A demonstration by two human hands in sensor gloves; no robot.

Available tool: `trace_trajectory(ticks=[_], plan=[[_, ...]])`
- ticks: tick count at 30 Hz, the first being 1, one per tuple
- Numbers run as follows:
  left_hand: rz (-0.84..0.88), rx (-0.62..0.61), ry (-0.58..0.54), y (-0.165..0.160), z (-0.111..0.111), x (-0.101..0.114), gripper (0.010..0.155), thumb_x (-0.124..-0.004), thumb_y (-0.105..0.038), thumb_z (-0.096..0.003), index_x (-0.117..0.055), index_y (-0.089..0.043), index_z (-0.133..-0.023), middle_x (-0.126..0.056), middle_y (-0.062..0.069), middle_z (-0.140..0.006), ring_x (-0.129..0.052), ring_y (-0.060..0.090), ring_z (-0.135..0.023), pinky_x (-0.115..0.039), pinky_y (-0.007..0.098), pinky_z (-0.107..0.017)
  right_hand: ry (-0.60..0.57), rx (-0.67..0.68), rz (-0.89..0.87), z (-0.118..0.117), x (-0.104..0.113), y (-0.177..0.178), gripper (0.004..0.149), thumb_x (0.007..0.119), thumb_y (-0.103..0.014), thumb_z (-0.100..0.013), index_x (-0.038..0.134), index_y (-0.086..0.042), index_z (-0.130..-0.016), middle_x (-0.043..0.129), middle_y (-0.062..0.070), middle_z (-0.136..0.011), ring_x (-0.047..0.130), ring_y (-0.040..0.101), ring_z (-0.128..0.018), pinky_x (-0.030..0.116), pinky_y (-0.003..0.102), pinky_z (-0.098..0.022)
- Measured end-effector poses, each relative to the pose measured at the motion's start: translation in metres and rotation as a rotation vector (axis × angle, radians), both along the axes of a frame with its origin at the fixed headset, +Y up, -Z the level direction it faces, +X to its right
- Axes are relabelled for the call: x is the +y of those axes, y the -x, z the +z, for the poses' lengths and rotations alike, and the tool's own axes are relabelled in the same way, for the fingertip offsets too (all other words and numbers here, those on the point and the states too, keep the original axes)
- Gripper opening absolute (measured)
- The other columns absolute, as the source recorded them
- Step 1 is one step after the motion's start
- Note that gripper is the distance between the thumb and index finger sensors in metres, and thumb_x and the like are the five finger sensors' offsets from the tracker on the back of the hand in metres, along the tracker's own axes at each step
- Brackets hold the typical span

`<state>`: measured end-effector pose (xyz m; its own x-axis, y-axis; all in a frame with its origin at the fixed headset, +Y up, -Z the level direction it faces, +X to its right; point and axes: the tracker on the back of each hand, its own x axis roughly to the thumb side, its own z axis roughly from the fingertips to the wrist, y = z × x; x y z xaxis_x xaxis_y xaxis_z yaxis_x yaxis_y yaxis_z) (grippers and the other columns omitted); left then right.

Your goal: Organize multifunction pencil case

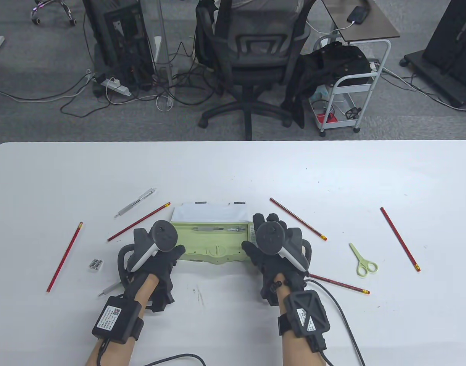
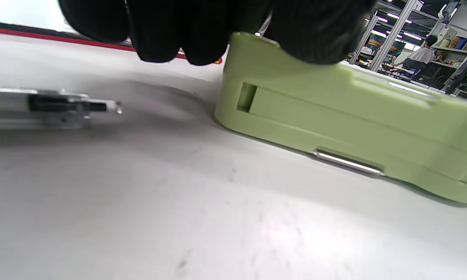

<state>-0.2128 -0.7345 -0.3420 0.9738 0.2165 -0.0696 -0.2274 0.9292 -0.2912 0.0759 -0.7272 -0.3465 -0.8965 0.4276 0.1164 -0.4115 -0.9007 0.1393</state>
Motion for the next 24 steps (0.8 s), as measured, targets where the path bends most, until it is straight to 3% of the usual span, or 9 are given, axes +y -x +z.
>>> trace_trajectory(ticks=[8, 14, 19, 24], plan=[[-0.037, -0.003, 0.015, -0.002, 0.0, 0.002, 0.075, -0.072, -0.043, -0.0517, -0.045, -0.009, -0.114, -0.063, 0.022, -0.118, -0.067, 0.05, -0.105, -0.059, 0.068, -0.071, 0.064, 0.034, -0.02, -0.006, -0.01, 0.001, 0.077, 0.072, -0.039, -0.053, 0.038, -0.003, -0.112, 0.026, 0.041, -0.108, 0.049, 0.062, -0.097, 0.05, 0.066, -0.07], [-0.086, -0.032, -0.011, -0.005, 0.004, 0.007, 0.077, -0.071, -0.042, -0.053, -0.04, -0.008, -0.115, -0.058, 0.026, -0.118, -0.064, 0.053, -0.105, -0.058, 0.069, -0.071, 0.105, 0.049, -0.013, -0.004, -0.012, 0.002, 0.077, 0.067, -0.037, -0.054, 0.033, -0.001, -0.112, 0.021, 0.041, -0.108, 0.047, 0.062, -0.098, 0.049, 0.066, -0.07], [-0.141, -0.006, -0.111, 0.002, 0.004, 0.039, 0.076, -0.072, -0.041, -0.0535, -0.041, -0.009, -0.115, -0.055, 0.025, -0.12, -0.059, 0.053, -0.107, -0.055, 0.068, -0.073, 0.129, 0.061, -0.027, -0.003, -0.013, 0.002, 0.076, 0.064, -0.035, -0.055, 0.03, 0.0, -0.112, 0.017, 0.042, -0.107, 0.045, 0.062, -0.098, 0.048, 0.066, -0.07], [-0.255, 0.034, -0.212, 0.028, -0.014, 0.101, 0.077, -0.073, -0.041, -0.0535, -0.038, -0.012, -0.115, -0.044, 0.025, -0.123, -0.048, 0.053, -0.11, -0.049, 0.066, -0.076, 0.147, 0.069, -0.066, -0.003, -0.013, 0.0, 0.075, 0.065, -0.033, -0.055, 0.029, 0.0, -0.112, 0.015, 0.043, -0.106, 0.045, 0.062, -0.098, 0.048, 0.065, -0.07]])
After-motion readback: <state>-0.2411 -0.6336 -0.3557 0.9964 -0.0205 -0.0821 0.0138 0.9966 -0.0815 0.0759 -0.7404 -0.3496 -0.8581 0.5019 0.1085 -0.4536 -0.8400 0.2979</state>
